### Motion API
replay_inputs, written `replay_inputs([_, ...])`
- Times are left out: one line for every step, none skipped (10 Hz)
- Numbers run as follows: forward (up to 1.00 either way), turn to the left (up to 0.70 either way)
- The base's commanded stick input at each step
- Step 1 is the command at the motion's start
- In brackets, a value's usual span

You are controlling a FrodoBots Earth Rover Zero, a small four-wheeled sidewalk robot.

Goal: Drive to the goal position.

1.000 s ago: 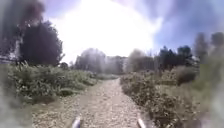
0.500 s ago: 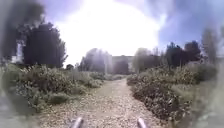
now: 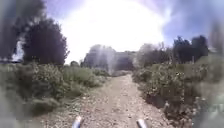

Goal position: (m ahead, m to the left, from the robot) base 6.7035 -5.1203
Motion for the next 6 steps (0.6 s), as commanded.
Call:
replay_inputs([1.0,-0.09])
replay_inputs([1.0,-0.4])
replay_inputs([1.0,-0.3])
replay_inputs([1.0,-0.03])
replay_inputs([1.0,0.0])
replay_inputs([1.0,0.0])
